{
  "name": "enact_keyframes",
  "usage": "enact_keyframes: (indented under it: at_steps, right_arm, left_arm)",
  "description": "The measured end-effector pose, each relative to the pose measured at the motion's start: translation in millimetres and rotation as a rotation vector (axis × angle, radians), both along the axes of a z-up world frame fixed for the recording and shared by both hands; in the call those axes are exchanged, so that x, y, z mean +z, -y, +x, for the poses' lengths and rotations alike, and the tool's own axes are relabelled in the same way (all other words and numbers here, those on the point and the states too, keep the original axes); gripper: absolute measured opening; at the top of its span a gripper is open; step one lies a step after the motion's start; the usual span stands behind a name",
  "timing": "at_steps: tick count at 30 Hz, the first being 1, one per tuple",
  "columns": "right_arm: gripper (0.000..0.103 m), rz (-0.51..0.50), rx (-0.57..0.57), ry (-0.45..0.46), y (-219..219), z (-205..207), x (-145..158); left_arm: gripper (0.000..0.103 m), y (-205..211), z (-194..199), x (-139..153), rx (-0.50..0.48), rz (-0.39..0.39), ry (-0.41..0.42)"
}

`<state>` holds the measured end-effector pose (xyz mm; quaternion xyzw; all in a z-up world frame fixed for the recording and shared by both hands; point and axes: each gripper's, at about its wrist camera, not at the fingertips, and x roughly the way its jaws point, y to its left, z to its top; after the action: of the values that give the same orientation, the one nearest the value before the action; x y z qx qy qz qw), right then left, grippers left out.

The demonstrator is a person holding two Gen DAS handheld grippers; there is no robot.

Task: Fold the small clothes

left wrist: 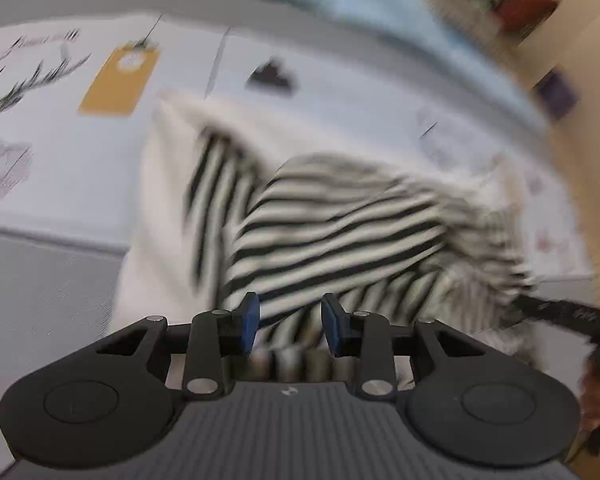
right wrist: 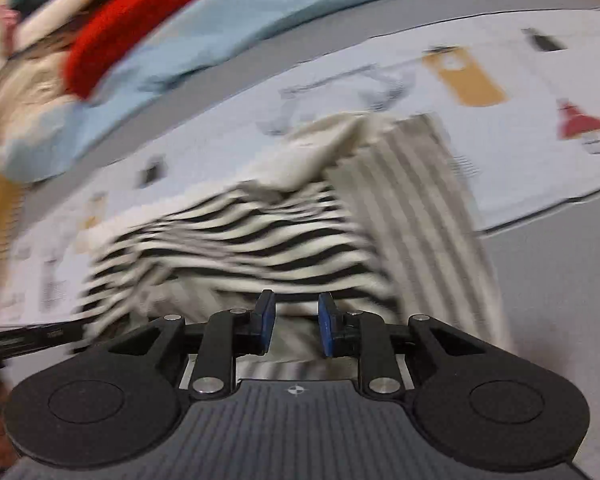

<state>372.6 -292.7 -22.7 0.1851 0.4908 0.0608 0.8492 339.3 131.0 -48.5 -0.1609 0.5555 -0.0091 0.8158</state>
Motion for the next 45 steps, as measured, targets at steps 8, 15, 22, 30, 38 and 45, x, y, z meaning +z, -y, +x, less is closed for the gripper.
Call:
enact_keyframes:
  at_steps: [8, 15, 22, 30, 38, 45]
  right_arm:
    - [0.024, 0.005, -0.062, -0.061, 16.3, 2.6, -12.3]
    - [0.025, -0.025, -0.04, -0.104, 4.2, 2.0, -18.0]
    - [0.025, 0.017, -0.118, 0.184, 15.4, -46.0, 48.2]
    - [0.027, 0.007, -0.182, 0.363, 66.5, -154.6, 107.8]
    - [0.032, 0.025, -0.217, 0.357, 102.1, -262.7, 69.9]
    - [0.032, 0.104, -0.263, 0.225, 117.4, -273.7, 39.0]
  left_arm:
    - [0.038, -6.9, -2.8, 13.9, 0.037, -0.012, 0.036]
    - [0.041, 5.6, -12.9, -2.3, -0.031, 0.11, -0.06]
    - [0.046, -1.2, -68.5, 55.7, 0.071, 0.175, 0.192]
    - [0.046, -20.5, -173.2, 111.4, 0.019, 0.246, 0.316]
    - [0.043, -36.4, -248.3, 90.9, 0.071, 0.164, 0.308]
    - [0.043, -48.4, -255.0, 74.6, 0.074, 0.03, 0.205]
